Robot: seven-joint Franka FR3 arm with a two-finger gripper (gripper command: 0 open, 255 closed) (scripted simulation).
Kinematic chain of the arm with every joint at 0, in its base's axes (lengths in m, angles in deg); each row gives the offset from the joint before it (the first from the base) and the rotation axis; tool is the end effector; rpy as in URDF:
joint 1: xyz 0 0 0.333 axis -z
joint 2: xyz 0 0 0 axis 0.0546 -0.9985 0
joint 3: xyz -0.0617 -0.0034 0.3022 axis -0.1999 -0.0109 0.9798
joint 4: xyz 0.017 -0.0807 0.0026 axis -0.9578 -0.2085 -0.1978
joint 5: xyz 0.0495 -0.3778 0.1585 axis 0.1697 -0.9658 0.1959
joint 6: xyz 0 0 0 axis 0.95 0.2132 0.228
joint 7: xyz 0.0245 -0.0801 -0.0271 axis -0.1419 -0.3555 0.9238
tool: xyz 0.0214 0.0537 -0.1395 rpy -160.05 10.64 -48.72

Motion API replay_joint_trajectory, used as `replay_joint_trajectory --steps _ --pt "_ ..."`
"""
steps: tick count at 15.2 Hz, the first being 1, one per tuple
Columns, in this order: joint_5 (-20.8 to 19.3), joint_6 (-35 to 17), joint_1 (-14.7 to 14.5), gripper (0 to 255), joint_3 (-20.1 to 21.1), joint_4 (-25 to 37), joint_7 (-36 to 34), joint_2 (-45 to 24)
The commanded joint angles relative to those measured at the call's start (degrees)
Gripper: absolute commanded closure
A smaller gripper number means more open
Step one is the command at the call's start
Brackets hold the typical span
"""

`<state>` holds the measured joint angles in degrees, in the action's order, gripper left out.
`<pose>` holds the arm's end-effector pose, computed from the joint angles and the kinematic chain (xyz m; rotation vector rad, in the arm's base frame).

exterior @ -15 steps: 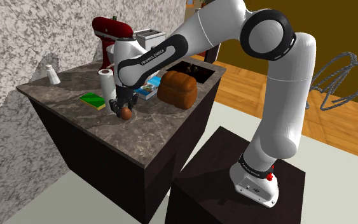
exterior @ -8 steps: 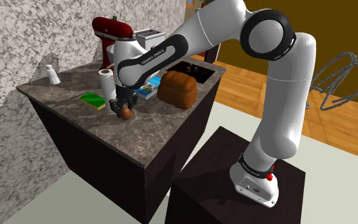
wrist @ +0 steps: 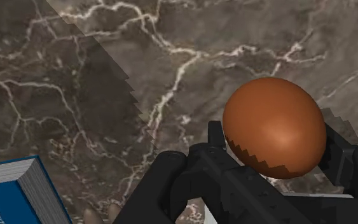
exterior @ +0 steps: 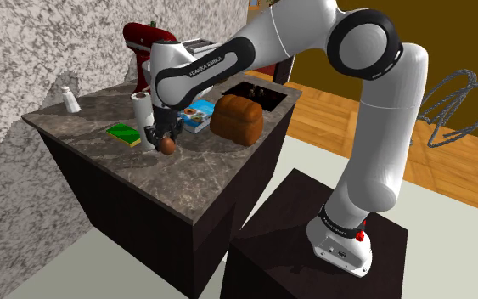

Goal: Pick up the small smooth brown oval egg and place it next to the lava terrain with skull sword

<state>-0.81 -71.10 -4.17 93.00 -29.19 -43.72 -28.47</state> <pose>0.6081 0.2102 0.2912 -3.0419 0.0298 -0.0891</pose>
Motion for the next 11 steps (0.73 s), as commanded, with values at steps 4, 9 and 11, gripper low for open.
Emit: replay_joint_trajectory --steps 4,9,11 --pt "0.37 3.35 0.17 255 0.13 1.53 0.09 1.83" --pt "0.66 6.78 0.27 255 0.22 3.44 0.10 3.38" --pt "0.76 8.17 0.31 255 0.25 4.30 0.09 3.92"
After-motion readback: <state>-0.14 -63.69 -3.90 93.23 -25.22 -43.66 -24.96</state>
